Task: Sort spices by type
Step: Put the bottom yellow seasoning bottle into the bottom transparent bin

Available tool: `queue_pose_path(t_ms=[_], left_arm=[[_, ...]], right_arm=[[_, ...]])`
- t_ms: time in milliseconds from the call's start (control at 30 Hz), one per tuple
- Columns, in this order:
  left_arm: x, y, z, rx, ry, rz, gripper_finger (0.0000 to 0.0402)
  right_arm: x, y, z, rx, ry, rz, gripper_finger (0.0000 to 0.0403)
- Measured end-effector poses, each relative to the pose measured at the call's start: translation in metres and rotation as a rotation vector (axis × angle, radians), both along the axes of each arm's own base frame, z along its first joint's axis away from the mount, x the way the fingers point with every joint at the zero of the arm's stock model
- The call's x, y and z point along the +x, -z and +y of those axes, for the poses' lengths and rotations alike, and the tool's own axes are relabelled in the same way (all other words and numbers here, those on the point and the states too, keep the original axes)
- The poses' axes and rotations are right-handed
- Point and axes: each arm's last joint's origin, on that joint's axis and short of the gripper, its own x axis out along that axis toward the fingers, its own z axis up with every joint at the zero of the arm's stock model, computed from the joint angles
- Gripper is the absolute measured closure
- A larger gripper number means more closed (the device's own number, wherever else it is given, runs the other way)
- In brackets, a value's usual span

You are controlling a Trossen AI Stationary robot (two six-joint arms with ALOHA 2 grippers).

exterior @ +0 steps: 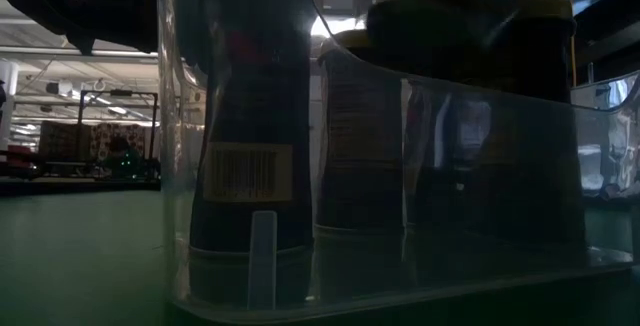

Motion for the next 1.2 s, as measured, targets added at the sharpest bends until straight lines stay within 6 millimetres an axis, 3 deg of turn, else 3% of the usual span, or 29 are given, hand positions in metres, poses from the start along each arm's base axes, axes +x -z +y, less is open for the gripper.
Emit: queue_pose_path(t_ms=[200, 900, 1033, 1200], left_arm=[[0.0, 0.0, 0.0, 0.001, 0.0, 0.001, 0.0088], [0.0, 0.001, 0.0, 0.0, 0.0, 0.002, 0.0088], [0.0, 0.0, 0.0, 0.001, 0.0, 0.001, 0.0088], [0.0, 0.001, 0.0, 0.0, 0.0, 0.002, 0.0088]], right_arm=[[0.011, 0.005, -0.005, -0.037, -0.03, -0.055, 0.0172], [0.024, 0.043, -0.001, -0.135, -0.054, 0.024, 0.0172], [0.027, 0.054, 0.001, -0.141, -0.062, 0.046, 0.0156], [0.026, 0.054, 0.0, -0.15, -0.061, 0.048, 0.0145]])
